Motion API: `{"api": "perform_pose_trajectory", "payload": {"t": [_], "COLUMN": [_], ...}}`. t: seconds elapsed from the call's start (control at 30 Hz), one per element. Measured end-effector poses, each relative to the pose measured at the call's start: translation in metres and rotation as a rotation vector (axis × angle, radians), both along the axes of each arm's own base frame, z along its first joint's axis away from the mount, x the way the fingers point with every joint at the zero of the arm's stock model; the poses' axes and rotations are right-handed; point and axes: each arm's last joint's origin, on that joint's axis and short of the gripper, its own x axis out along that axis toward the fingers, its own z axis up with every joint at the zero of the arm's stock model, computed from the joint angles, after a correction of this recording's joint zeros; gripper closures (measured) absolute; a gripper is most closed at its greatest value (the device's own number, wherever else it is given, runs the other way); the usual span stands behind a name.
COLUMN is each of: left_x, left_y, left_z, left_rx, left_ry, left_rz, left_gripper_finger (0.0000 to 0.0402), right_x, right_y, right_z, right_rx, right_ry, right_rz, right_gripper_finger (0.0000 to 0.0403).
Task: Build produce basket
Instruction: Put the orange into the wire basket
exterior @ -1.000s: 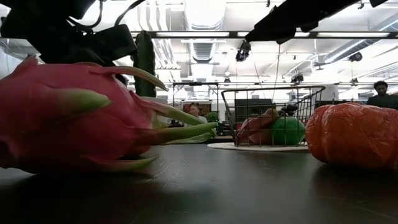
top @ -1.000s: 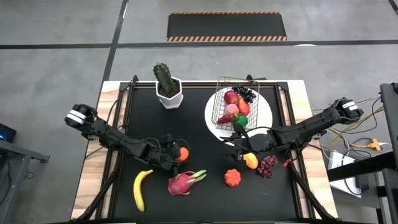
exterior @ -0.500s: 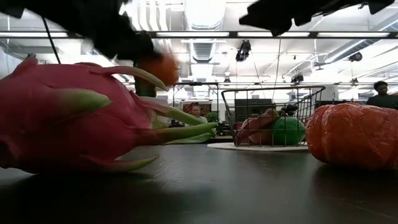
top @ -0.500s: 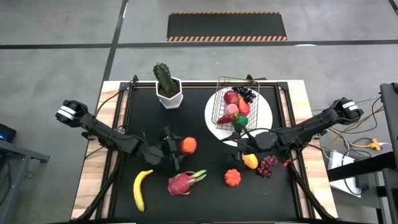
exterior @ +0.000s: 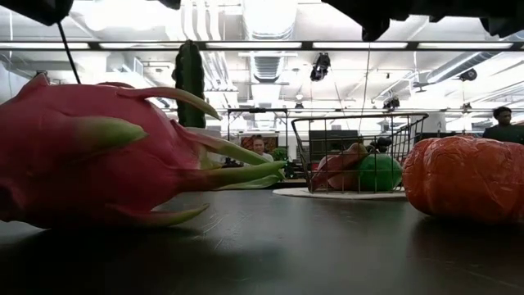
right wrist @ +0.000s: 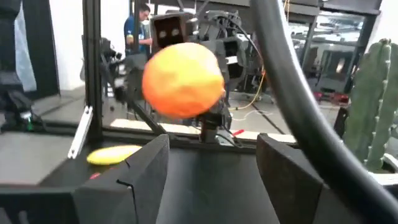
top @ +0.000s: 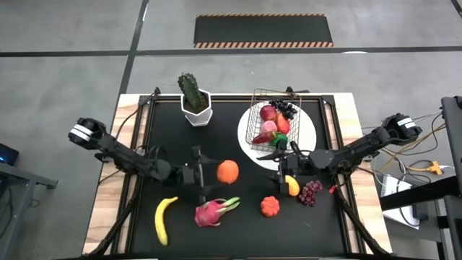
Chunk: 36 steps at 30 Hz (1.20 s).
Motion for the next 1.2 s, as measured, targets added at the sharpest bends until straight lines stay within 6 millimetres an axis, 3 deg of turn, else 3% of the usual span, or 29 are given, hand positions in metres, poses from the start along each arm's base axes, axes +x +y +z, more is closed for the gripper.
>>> {"api": "perform_pose_trajectory", "payload": {"t": [0.37, 0.53, 0.67, 0.8, 1.2], "left_x": [0.019, 0.03, 0.033, 0.036, 0.045], "left_y": [-0.012, -0.016, -0.019, -0.023, -0.027], "left_z": [-0.013, -0.023, -0.016, -0.012, -0.009], "left_rx": [0.394, 0.646, 0.753, 0.869, 0.914], "left_ry": [-0.134, -0.092, -0.134, -0.191, -0.173], "left_rz": [-0.001, 0.068, 0.073, 0.013, -0.078], "left_gripper_finger": [0.012, 0.0121, 0.0121, 0.0119, 0.0116], "right_x": [0.005, 0.007, 0.008, 0.011, 0.039], "right_y": [0.002, 0.001, -0.001, -0.001, 0.014], "right_z": [0.015, 0.018, 0.018, 0.02, 0.037], "right_rx": [0.233, 0.417, 0.48, 0.451, 0.257], "right_ry": [-0.035, -0.022, 0.007, 0.039, 0.177], "right_rz": [0.08, 0.133, 0.261, 0.277, 0.454], "right_gripper_finger": [0.0077, 0.0058, 0.006, 0.0064, 0.0071]}}
